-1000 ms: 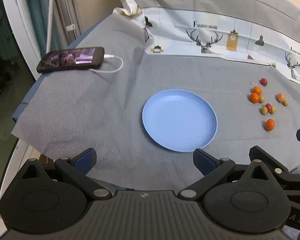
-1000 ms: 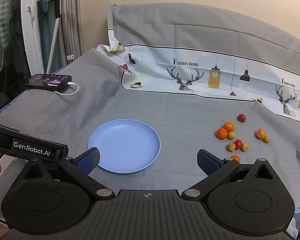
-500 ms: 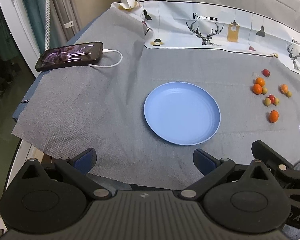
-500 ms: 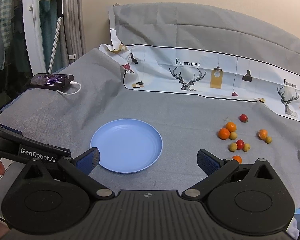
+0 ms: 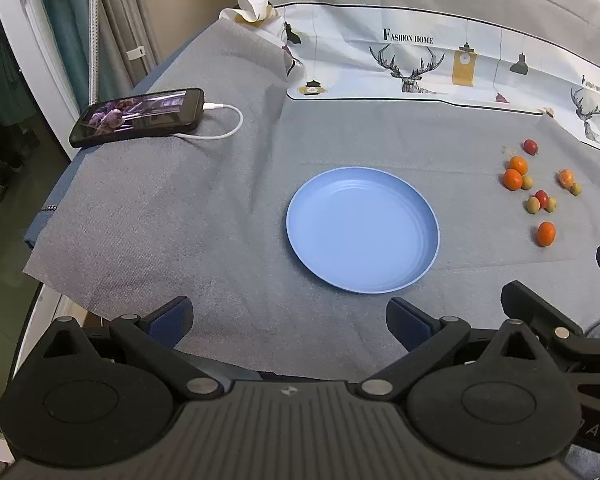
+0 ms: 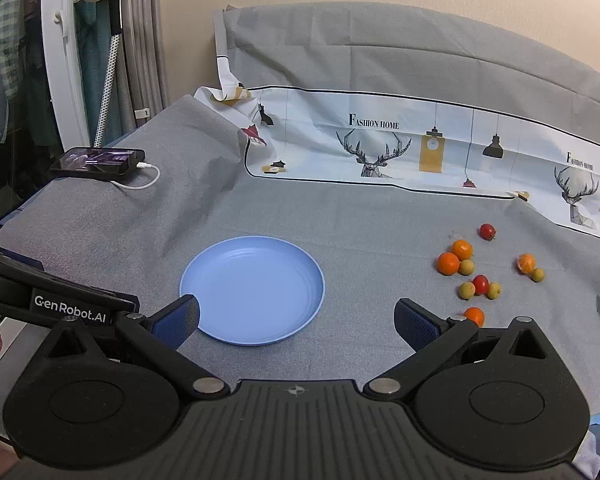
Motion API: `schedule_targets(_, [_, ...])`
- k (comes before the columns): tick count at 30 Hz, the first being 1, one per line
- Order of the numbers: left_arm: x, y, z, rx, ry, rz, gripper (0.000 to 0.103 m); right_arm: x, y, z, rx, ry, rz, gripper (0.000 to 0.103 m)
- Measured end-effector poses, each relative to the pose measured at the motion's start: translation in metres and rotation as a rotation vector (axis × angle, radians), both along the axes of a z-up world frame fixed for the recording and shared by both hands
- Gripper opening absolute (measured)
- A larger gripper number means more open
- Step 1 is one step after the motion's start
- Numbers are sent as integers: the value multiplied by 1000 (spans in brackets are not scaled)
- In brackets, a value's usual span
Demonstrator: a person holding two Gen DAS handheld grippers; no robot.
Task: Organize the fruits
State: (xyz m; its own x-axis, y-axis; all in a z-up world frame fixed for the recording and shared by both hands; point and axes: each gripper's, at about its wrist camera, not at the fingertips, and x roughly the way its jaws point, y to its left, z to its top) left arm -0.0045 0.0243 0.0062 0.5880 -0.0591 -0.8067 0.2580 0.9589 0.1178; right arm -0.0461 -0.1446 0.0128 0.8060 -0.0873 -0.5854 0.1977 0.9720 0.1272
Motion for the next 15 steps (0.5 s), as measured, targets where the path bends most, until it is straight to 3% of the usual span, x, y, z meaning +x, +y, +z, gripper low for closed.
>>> schedule_targets(15, [4,0,0,6,6,1,103,0,0,-3,6,3,-1,103])
